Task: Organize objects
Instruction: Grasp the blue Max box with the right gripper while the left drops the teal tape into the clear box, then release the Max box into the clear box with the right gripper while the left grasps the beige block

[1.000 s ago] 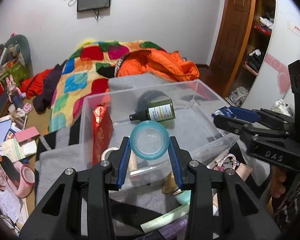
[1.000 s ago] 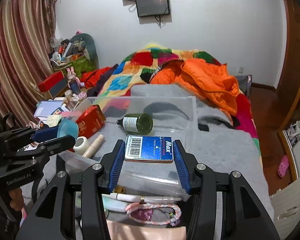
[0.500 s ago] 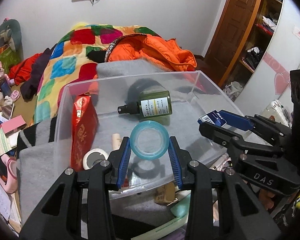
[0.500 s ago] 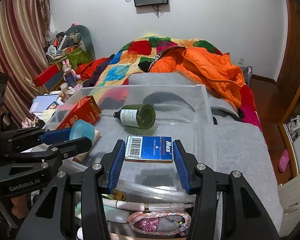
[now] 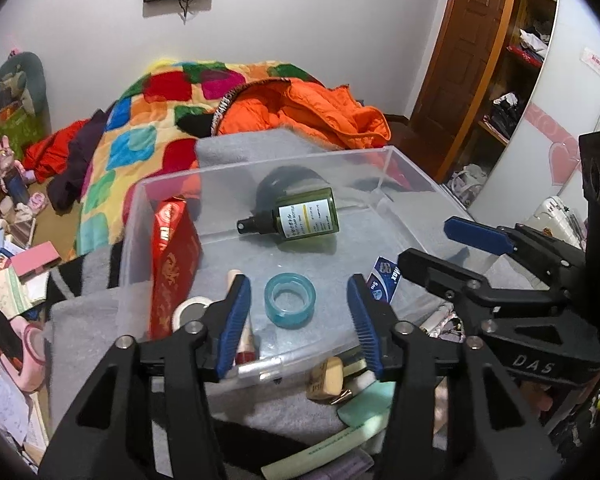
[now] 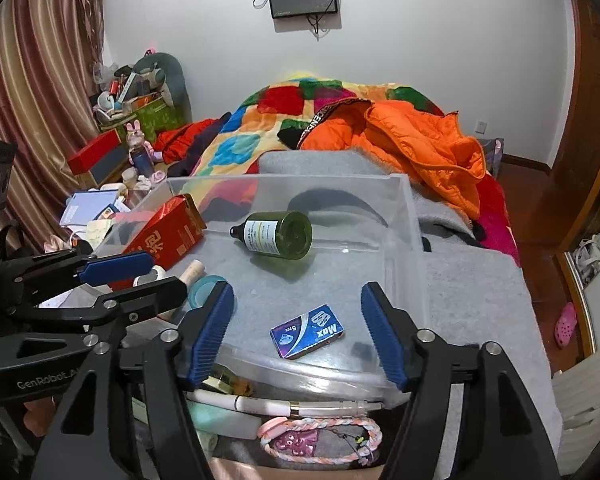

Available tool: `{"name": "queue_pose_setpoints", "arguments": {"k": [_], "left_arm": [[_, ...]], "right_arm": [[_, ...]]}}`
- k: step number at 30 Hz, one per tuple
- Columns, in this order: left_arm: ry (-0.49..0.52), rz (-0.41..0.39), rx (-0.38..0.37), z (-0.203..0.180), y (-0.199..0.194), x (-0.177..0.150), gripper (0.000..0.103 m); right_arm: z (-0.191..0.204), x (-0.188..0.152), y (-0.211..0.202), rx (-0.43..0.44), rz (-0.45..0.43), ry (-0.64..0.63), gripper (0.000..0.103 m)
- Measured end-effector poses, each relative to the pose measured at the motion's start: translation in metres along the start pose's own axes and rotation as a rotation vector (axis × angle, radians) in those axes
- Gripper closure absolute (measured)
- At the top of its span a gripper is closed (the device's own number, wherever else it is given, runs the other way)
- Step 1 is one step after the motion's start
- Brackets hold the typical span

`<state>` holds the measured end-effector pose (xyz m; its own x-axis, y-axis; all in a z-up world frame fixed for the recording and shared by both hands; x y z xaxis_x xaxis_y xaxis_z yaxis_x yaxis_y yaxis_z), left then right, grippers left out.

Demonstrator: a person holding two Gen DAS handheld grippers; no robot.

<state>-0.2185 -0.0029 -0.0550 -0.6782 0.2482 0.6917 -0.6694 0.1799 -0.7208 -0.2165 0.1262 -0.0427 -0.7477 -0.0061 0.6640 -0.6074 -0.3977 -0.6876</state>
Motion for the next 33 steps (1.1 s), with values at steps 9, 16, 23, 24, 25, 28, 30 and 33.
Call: {"name": "queue_pose_setpoints", "arguments": {"k": [9, 16, 23, 24, 25, 28, 30, 33], "left_arm": [[0.037, -0.057, 0.077, -0.005, -0.034, -0.006, 0.038], [0.044, -0.049, 0.085, -0.015, -0.042, -0.028, 0.039], [0.075, 0.031, 0.038, -0.029, -0.022, -0.047, 0.057], [0.084, 0.046, 0.032, -0.030, -0.019, -0.048, 0.061], [0.094, 0.061, 0.026, -0.032, -0.015, -0.049, 0.063], [0.103, 0.100, 0.005, -0.035, -0.003, -0.052, 0.069], [0.092, 0.123, -0.014, -0.035, 0.004, -0.055, 0.074], [0.070, 0.132, -0.023, -0.034, 0.010, -0.056, 0.077]], "right_arm": [[-0.005, 0.003, -0.034, 0.004, -0.070, -0.003, 0.027], [-0.019, -0.011, -0.053, -0.025, -0.088, -0.008, 0.022], [-0.032, -0.044, -0.052, -0.045, -0.024, -0.014, 0.021], [-0.033, -0.049, -0.052, -0.040, -0.008, -0.020, 0.021], [-0.033, -0.055, -0.052, -0.032, 0.010, -0.029, 0.021], [-0.028, -0.075, -0.052, 0.011, 0.066, -0.063, 0.021], [-0.025, -0.085, -0.050, 0.025, 0.095, -0.093, 0.021], [-0.025, -0.095, -0.044, 0.018, 0.121, -0.125, 0.021]]}}
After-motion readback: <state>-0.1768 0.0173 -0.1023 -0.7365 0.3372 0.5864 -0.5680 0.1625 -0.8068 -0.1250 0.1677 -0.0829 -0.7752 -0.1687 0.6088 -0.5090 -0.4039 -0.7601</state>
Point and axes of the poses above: each gripper's, at about its wrist camera, not at the fingertips, and y roughly the way its jaws point, z to its left, x to its top, the point moved 8 cm from there along y, roughly the way its jaws point, and after that the axes turned 15 degrees about y, right-handed, at the moved point
